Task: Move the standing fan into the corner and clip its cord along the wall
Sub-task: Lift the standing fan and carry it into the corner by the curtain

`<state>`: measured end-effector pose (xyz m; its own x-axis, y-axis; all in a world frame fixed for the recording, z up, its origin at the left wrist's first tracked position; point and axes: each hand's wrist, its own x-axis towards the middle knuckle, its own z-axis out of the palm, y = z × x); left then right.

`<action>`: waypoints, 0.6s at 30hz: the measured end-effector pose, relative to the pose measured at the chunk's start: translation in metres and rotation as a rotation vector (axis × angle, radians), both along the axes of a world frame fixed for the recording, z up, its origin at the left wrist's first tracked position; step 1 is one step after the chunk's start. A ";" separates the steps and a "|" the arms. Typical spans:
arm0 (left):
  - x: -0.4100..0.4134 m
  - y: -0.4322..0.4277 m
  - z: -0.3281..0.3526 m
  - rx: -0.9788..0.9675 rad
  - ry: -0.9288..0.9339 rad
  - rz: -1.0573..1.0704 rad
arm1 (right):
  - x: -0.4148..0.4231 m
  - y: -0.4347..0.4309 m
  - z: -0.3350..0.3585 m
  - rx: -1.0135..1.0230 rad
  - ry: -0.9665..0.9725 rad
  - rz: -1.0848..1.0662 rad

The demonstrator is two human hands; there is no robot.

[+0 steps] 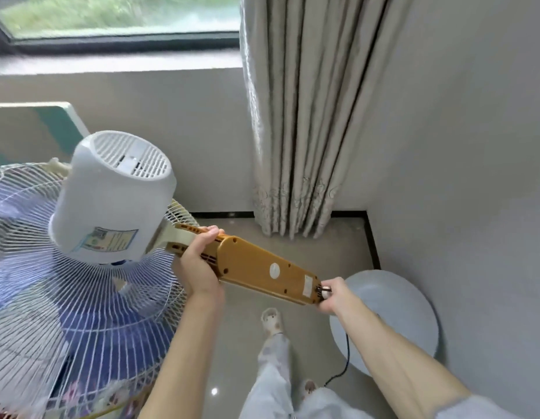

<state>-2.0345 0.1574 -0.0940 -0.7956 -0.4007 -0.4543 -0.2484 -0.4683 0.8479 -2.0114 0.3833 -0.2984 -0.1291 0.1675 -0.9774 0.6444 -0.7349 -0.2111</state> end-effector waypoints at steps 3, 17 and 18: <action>-0.049 0.017 -0.013 0.018 -0.023 0.010 | -0.051 0.010 -0.009 -0.033 0.029 0.033; -0.210 0.140 -0.102 -0.147 -0.046 -0.052 | -0.242 0.093 -0.153 -0.038 -0.010 0.155; -0.214 0.147 -0.105 -0.148 -0.054 -0.065 | -0.248 0.100 -0.164 -0.026 -0.001 0.177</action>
<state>-2.2489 0.3048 -0.1989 -0.7979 -0.4149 -0.4373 -0.3212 -0.3212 0.8909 -2.2597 0.4831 -0.4620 -0.1533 0.1167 -0.9813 0.7646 -0.6151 -0.1926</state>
